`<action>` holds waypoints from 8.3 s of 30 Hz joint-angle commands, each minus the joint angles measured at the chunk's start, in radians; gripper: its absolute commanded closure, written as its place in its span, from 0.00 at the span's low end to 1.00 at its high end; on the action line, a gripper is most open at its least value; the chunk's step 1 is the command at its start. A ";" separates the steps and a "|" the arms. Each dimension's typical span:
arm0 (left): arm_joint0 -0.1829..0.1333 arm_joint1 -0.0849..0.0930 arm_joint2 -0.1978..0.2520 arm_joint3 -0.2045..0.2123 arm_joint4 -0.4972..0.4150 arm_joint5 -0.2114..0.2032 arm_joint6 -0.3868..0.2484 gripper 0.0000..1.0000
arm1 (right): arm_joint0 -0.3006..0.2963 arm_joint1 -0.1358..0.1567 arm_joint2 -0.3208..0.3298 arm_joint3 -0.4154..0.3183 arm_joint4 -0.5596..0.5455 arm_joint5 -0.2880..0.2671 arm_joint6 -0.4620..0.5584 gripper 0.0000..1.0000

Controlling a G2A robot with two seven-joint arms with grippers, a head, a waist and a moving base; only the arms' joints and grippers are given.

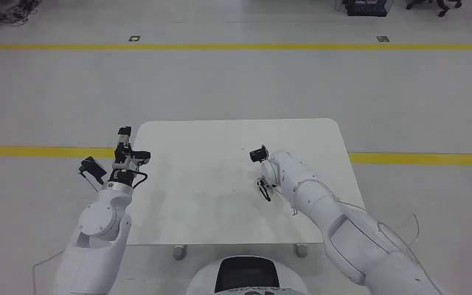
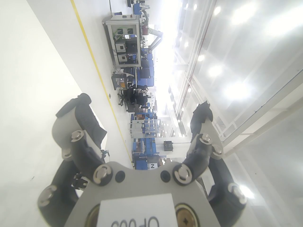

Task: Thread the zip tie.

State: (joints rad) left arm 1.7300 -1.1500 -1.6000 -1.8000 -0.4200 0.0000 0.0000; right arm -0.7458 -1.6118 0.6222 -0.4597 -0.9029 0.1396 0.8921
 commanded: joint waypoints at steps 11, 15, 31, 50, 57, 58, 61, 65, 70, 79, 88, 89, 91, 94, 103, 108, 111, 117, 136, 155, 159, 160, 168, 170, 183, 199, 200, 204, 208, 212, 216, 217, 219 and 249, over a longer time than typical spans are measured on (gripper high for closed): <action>0.000 0.000 0.000 0.000 0.000 0.000 0.000 0.00 | 0.017 -0.023 0.001 0.041 -0.006 -0.001 -0.014 0.87; 0.000 0.000 0.000 0.000 0.000 0.000 0.000 0.00 | 0.021 -0.027 0.002 0.041 -0.010 -0.005 -0.001 0.87; 0.000 0.000 0.000 0.000 0.000 0.000 0.000 0.00 | 0.034 -0.045 0.008 0.090 -0.011 -0.026 0.059 0.87; 0.000 0.000 0.000 0.000 0.000 0.000 0.000 0.00 | 0.060 -0.071 0.012 0.142 -0.022 -0.012 0.050 1.00; 0.000 0.000 0.000 0.000 0.000 0.000 0.000 0.00 | 0.082 -0.069 0.016 0.127 -0.039 -0.013 0.082 1.00; 0.000 0.000 0.000 0.000 0.000 0.000 0.000 0.00 | 0.084 -0.068 0.016 0.124 -0.043 -0.013 0.088 1.00; 0.000 0.000 0.000 0.000 0.000 0.000 0.000 0.00 | 0.087 -0.066 0.013 0.111 -0.060 -0.017 0.114 1.00; 0.000 0.000 0.000 0.000 0.000 0.000 0.000 0.00 | 0.089 -0.061 0.016 0.091 -0.070 -0.024 0.141 1.00; 0.000 0.000 0.000 0.000 0.000 0.000 0.000 0.00 | 0.085 -0.049 0.033 0.062 -0.065 -0.037 0.151 1.00; 0.000 0.000 0.000 0.000 0.000 0.000 0.000 0.00 | 0.066 -0.013 0.078 -0.001 -0.060 -0.055 0.164 1.00; 0.000 0.000 0.000 0.000 0.000 0.000 0.000 0.00 | 0.017 0.039 0.136 -0.134 -0.083 -0.050 0.196 1.00; 0.000 0.000 0.000 0.000 0.000 0.000 0.000 0.00 | 0.009 0.045 0.144 -0.152 -0.083 -0.055 0.200 1.00; 0.000 0.000 0.000 0.000 0.000 0.000 0.000 0.00 | -0.008 0.060 0.161 -0.193 -0.095 -0.056 0.217 1.00; 0.000 0.000 0.000 0.000 0.000 0.000 0.000 0.00 | -0.037 0.081 0.185 -0.259 -0.114 -0.051 0.242 1.00; 0.000 0.000 0.000 0.000 0.000 0.000 0.000 0.00 | -0.127 0.129 0.247 -0.445 -0.166 -0.054 0.315 1.00; 0.000 0.000 0.000 0.000 0.000 0.000 0.000 0.00 | -0.164 0.147 0.274 -0.512 -0.184 -0.059 0.345 1.00; 0.000 0.000 0.000 0.000 0.000 0.000 0.000 0.00 | -0.176 0.153 0.284 -0.531 -0.189 -0.062 0.353 1.00; 0.000 0.000 0.000 0.000 0.000 0.000 0.000 0.00 | -0.208 0.167 0.327 -0.583 -0.176 -0.060 0.317 1.00; 0.000 0.000 0.000 0.000 0.000 0.000 0.000 0.00 | -0.314 0.204 0.460 -0.716 -0.075 -0.116 0.242 1.00; 0.000 0.000 0.000 0.000 0.000 0.000 0.000 0.00 | -0.397 0.256 0.632 -0.681 0.246 -0.443 0.179 1.00; 0.000 0.000 0.000 0.000 0.000 0.000 0.000 0.00 | -0.396 0.263 0.638 -0.667 0.294 -0.480 0.184 1.00; 0.000 0.000 0.000 0.000 0.000 0.000 0.000 0.00 | -0.395 0.264 0.637 -0.667 0.305 -0.480 0.185 1.00; 0.000 0.000 0.000 0.000 0.000 0.000 0.000 0.00 | -0.404 0.286 0.622 -0.698 0.434 -0.480 0.208 1.00; 0.000 0.000 0.000 0.000 0.000 0.000 0.000 0.00 | -0.408 0.295 0.619 -0.708 0.471 -0.480 0.215 1.00; 0.000 0.000 0.000 0.000 0.000 0.000 0.000 0.00 | -0.439 0.351 0.633 -0.714 0.746 -0.480 0.220 1.00; 0.000 0.000 0.000 0.000 0.000 0.000 0.000 0.00 | -0.450 0.356 0.628 -0.717 0.745 -0.480 0.178 1.00; 0.000 0.000 0.000 0.000 0.000 0.000 0.000 0.00 | -0.458 0.358 0.628 -0.736 0.769 -0.480 0.184 1.00; 0.000 0.000 0.000 0.000 0.000 0.000 0.000 0.00 | -0.470 0.372 0.665 -0.768 0.893 -0.480 0.254 1.00; 0.000 0.000 0.000 0.000 0.000 0.000 0.000 0.00 | -0.471 0.381 0.707 -0.766 0.992 -0.480 0.303 1.00; 0.000 0.000 0.000 0.000 0.000 0.000 0.000 0.00 | -0.456 0.381 0.735 -0.725 1.087 -0.480 0.391 1.00; 0.000 0.000 0.000 0.000 0.000 0.000 0.000 0.00 | -0.430 0.375 0.762 -0.661 1.142 -0.480 0.487 1.00; 0.000 0.000 0.000 0.000 0.000 0.000 0.000 0.00 | -0.419 0.373 0.769 -0.639 1.147 -0.480 0.498 1.00; 0.000 0.000 0.000 0.000 0.000 0.000 0.000 0.00 | -0.414 0.369 0.777 -0.618 1.194 -0.480 0.498 1.00; 0.000 0.000 0.000 0.000 0.000 0.000 0.000 0.00 | -0.413 0.409 0.716 -0.630 1.224 -0.480 0.498 1.00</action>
State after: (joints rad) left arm 1.7300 -1.1500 -1.6000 -1.8000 -0.4200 0.0000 0.0000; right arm -1.1583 -1.2030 1.3383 -1.0902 0.3211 -0.3400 1.3900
